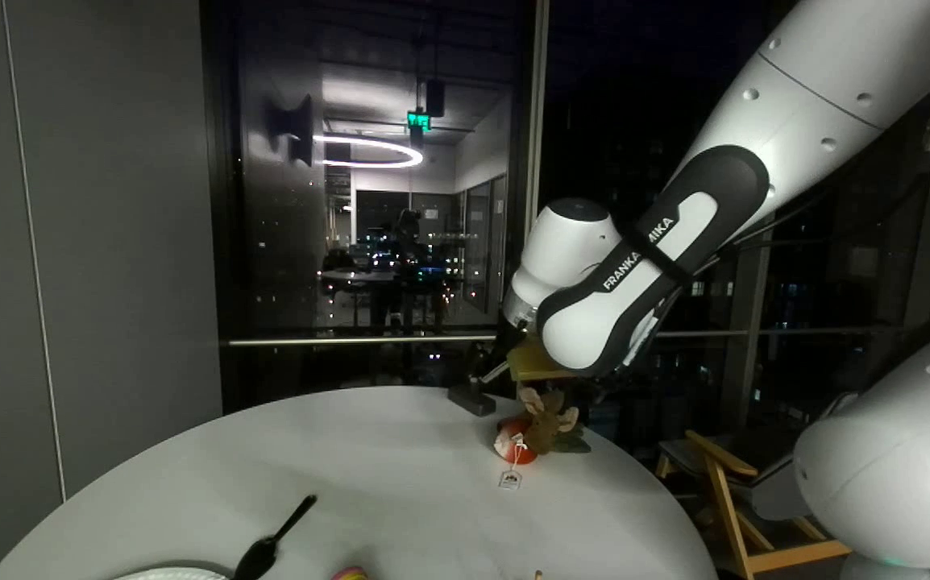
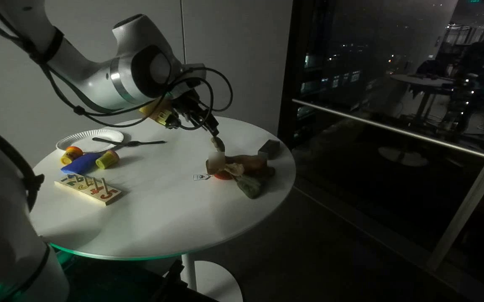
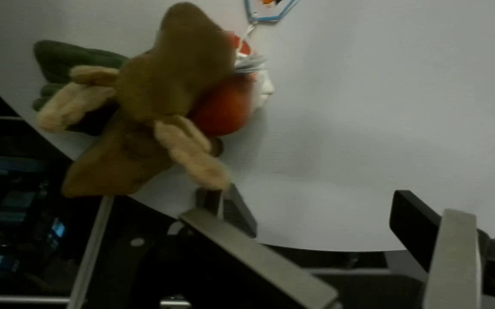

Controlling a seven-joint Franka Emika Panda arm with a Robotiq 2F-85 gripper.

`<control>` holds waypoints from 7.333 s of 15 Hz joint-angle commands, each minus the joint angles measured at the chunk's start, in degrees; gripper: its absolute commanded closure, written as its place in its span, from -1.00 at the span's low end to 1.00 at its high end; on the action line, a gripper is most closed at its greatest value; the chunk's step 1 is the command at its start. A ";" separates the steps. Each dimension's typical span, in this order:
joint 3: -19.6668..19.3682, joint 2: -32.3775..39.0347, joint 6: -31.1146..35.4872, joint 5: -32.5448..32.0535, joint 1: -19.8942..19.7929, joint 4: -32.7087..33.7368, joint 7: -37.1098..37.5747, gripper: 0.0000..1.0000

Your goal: Move most of the things on the table to the right side

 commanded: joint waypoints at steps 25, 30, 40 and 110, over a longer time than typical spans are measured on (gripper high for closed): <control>-19.55 13.39 -9.60 41.48 54.19 4.55 -49.35 -1.00; -16.93 20.18 -2.06 48.01 54.92 7.60 -53.43 -1.00; -19.51 29.68 9.32 40.37 56.56 9.61 -38.04 -1.00; -20.07 27.86 -46.21 -107.02 33.62 19.33 122.75 -0.16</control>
